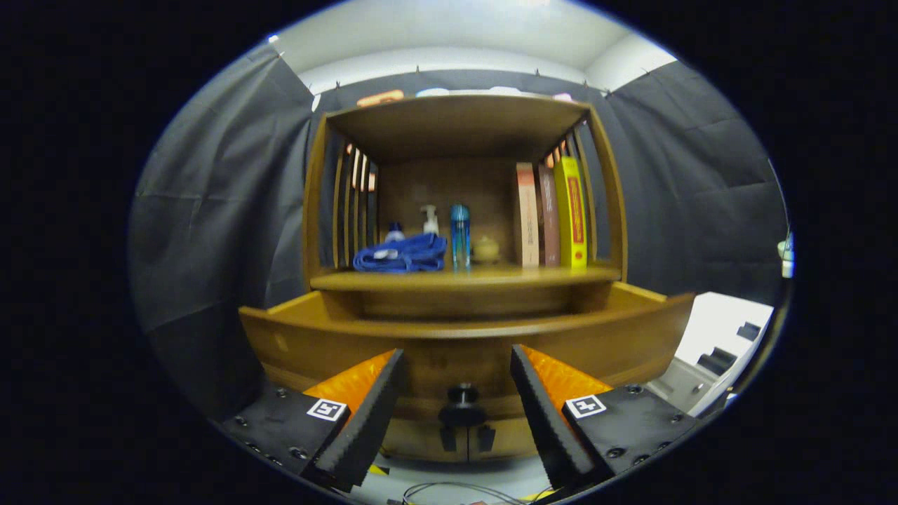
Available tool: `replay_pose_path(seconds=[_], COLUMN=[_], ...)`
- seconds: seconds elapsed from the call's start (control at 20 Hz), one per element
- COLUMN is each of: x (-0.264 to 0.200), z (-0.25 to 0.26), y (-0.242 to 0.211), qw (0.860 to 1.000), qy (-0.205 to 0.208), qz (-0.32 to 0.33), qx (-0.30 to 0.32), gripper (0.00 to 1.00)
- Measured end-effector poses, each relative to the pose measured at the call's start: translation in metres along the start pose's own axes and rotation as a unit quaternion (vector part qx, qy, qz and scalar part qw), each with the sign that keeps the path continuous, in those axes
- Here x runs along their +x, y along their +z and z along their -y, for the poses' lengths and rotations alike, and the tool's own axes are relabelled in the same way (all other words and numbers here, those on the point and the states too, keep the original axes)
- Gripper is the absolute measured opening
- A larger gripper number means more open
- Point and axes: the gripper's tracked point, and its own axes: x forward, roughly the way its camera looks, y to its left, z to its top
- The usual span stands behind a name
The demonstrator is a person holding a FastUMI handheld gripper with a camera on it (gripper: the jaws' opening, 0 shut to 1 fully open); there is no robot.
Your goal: Pull open the drawer, take out the items inside it, and place them on the countertop above the cabinet.
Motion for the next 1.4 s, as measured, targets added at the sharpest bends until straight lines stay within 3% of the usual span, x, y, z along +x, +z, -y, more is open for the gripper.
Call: replay_pose_path(seconds=[0.15, 0.3, 0.5, 0.8, 1.0, 1.2, 1.35, 1.4], x=[0.017, 0.064, 0.115, 0.136, 0.138, 0.138, 0.135, 0.136], z=[0.001, -0.009, -0.012, -0.007, -0.005, -0.006, -0.003, -0.01], y=[0.069, 0.084, 0.024, -0.08, -0.128, -0.145, -0.16, -0.168], qw=[0.999, 0.997, 0.978, 0.931, 0.906, 0.896, 0.886, 0.883], qy=[0.015, 0.057, 0.082, 0.077, 0.07, 0.061, 0.053, 0.059], qz=[0.027, -0.031, -0.185, -0.351, -0.411, -0.436, -0.456, -0.463], qx=[-0.013, -0.039, -0.054, -0.07, -0.074, -0.063, -0.062, -0.044], gripper=[0.97, 0.97, 0.98, 0.99, 0.98, 0.93, 0.83, 0.76])
